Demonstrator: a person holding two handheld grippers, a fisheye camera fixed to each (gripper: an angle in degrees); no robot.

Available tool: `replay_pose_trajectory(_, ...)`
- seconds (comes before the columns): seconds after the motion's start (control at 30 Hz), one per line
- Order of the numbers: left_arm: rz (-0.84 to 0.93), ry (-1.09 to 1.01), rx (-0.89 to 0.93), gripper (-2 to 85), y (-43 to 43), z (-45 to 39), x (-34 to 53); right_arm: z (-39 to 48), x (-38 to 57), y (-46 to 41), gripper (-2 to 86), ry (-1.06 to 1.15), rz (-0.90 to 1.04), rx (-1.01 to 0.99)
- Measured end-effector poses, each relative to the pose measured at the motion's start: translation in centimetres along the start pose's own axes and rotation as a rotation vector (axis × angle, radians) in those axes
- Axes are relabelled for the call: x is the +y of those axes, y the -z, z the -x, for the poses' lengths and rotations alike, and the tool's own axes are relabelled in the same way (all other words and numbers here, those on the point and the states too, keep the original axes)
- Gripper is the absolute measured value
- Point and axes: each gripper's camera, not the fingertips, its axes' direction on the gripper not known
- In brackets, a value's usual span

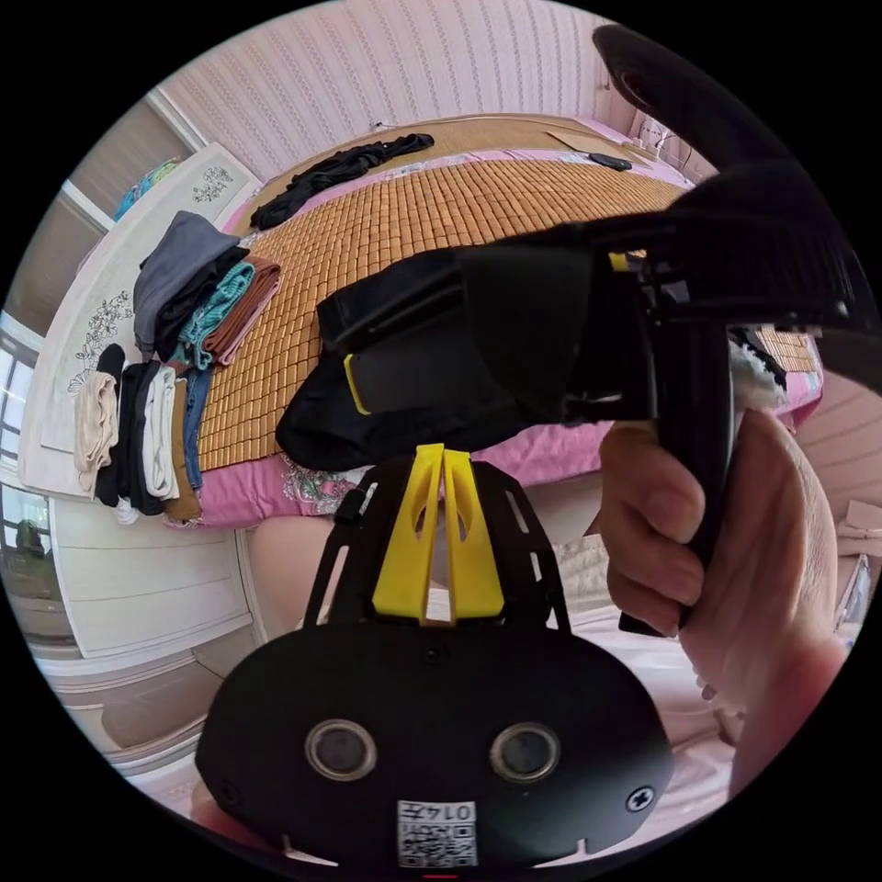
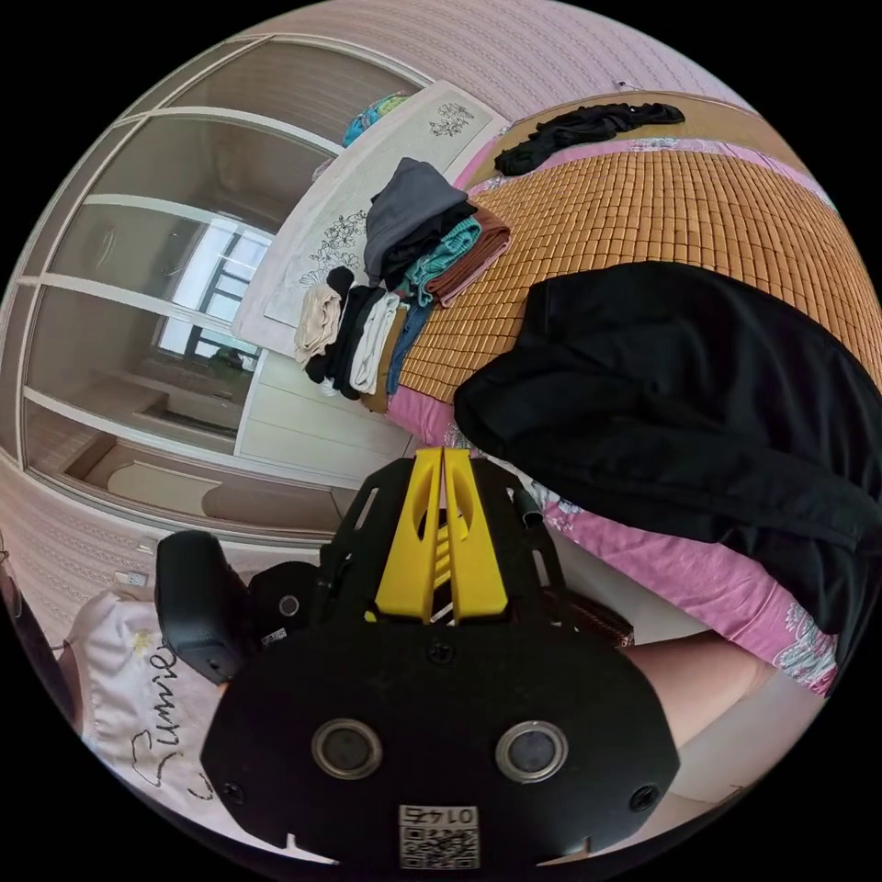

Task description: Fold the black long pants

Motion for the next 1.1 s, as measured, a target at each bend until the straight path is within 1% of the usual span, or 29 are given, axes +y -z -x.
replay_pose_trajectory(0.07,0.013,-0.033,0.020,-0.8,-0.7,-0.5,-0.3,-0.2,-0.5,0.4,-0.8,0.014,-0.050,0.057)
replay_pose_trajectory(0.17,-0.004,0.018,-0.073,-0.8,-2.0,-0.5,-1.6,-1.5,-1.5,0.3,-0.6,-0.035,-0.059,0.098)
replay_pose_trajectory(0.2,0.009,0.026,-0.071,-0.8,-2.4,-0.6,-1.8,-1.8,-1.6,0.3,-0.6,-0.046,-0.061,0.100)
replay_pose_trajectory(0.27,0.094,0.055,-0.006,-0.8,-3.8,-0.7,-2.5,-3.1,-1.9,-0.2,-0.4,-0.090,-0.038,0.134)
replay_pose_trajectory(0.33,0.112,0.077,0.016,-0.8,-4.3,-0.7,-2.5,-3.6,-2.0,-0.4,-0.3,-0.116,-0.039,0.134)
replay_pose_trajectory(0.4,0.116,0.071,-0.043,-0.8,-4.3,-1.2,-2.4,-3.5,-2.0,-0.5,-0.3,-0.102,-0.048,0.120)
replay_pose_trajectory(0.43,0.101,0.073,-0.106,-0.8,-4.2,-1.5,-2.2,-3.2,-2.2,-0.7,-0.3,-0.096,-0.052,0.125)
replay_pose_trajectory(0.47,0.086,0.060,-0.119,-0.8,-4.1,-1.7,-1.9,-2.8,-2.3,-0.9,-0.3,-0.076,-0.049,0.131)
replay_pose_trajectory(0.6,0.040,0.034,0.022,-0.9,-3.6,-1.4,-1.0,-1.7,-2.9,-1.7,-0.3,-0.042,-0.044,0.156)
replay_pose_trajectory(0.73,-0.233,-0.130,0.217,-0.9,-1.2,-1.3,1.5,-0.2,-3.2,-2.5,-0.2,0.006,-0.041,0.185)
replay_pose_trajectory(0.77,-0.279,-0.165,0.265,-0.9,-0.7,-1.4,2.1,0.2,-3.2,-2.7,-0.2,0.020,-0.041,0.200)
replay_pose_trajectory(0.83,-0.287,-0.203,0.293,-0.9,-0.3,-1.5,2.5,0.9,-3.1,-3.0,-0.2,0.040,-0.043,0.211)
replay_pose_trajectory(0.9,-0.277,-0.224,0.256,-0.9,-0.3,-1.6,2.7,1.5,-2.9,-3.1,-0.2,0.069,-0.048,0.201)
replay_pose_trajectory(0.97,-0.216,-0.177,0.161,-0.8,-0.6,-1.7,2.6,2.2,-2.6,-3.2,-0.3,0.096,-0.061,0.190)
replay_pose_trajectory(1.03,-0.191,-0.188,0.110,-0.8,-0.8,-2.1,2.8,2.6,-2.4,-3.4,-0.3,0.110,-0.065,0.185)
replay_pose_trajectory(1.1,-0.189,-0.214,0.095,-0.8,-0.7,-2.6,3.3,2.9,-2.3,-3.7,-0.3,0.113,-0.057,0.191)
